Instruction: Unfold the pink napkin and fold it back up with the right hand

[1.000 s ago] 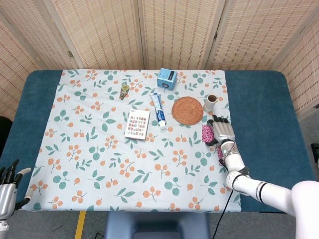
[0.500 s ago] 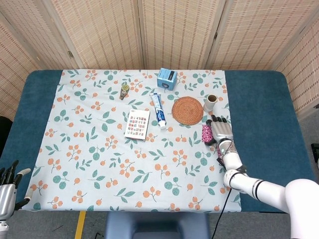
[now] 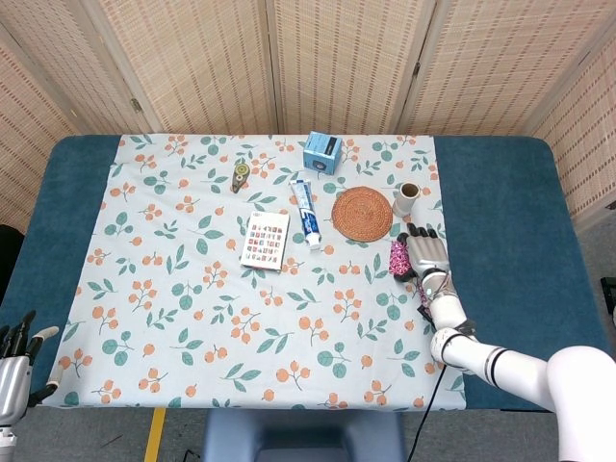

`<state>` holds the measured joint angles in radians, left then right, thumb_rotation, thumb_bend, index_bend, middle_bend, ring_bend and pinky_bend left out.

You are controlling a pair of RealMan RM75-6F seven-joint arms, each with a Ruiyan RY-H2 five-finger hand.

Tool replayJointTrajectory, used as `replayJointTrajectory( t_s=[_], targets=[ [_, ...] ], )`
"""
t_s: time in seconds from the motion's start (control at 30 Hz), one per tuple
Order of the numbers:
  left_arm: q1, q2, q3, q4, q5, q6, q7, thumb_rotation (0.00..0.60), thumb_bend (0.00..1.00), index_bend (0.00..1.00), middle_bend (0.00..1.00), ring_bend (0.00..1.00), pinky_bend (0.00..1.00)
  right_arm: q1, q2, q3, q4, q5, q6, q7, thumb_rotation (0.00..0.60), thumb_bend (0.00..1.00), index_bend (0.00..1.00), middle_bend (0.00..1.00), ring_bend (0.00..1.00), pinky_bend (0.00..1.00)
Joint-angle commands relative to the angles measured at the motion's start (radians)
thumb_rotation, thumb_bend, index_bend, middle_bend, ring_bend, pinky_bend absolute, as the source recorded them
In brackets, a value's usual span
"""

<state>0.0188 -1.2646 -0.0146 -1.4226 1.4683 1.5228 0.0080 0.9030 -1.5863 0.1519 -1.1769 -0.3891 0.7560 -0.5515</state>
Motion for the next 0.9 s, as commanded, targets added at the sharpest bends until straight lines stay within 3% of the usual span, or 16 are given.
replayJointTrajectory(
  t_s=[0.03, 0.3, 0.5, 0.73, 0.9],
  targets=[
    [0.0, -0.001, 0.0, 0.001, 0.0, -0.001, -0.001, 0.6, 0.43, 0.27, 0.05, 0.12, 0.0, -0.002, 0.003, 0.0, -0.004, -0.004, 0.004, 0.002, 0.53, 0.22, 0.25, 0.06, 0.0, 0.0],
    [-0.001, -0.003, -0.001, 0.005, 0.0, -0.002, -0.003, 0.6, 0.43, 0.27, 0.05, 0.12, 0.0, -0.019, 0.04, 0.006, -0.048, -0.031, 0.017, 0.029, 0.53, 0.22, 0.29, 0.06, 0.0, 0.0],
    [0.0, -0.002, -0.002, 0.006, -0.003, -0.004, -0.004, 0.6, 0.43, 0.27, 0.05, 0.12, 0.0, -0.06, 0.128, 0.007, -0.156, -0.116, 0.029, 0.087, 0.531, 0.22, 0.29, 0.06, 0.0, 0.0],
    [-0.004, -0.002, -0.003, 0.0, 0.0, -0.006, 0.002, 0.6, 0.43, 0.27, 0.05, 0.12, 0.0, -0.148, 0.27, -0.032, -0.312, -0.308, 0.025, 0.193, 0.53, 0.22, 0.29, 0.06, 0.0, 0.0],
    [-0.009, -0.001, -0.003, -0.009, 0.006, -0.007, 0.013, 0.6, 0.43, 0.27, 0.05, 0.12, 0.0, -0.207, 0.331, -0.078, -0.343, -0.489, 0.001, 0.281, 0.531, 0.22, 0.29, 0.06, 0.0, 0.0]
  ],
)
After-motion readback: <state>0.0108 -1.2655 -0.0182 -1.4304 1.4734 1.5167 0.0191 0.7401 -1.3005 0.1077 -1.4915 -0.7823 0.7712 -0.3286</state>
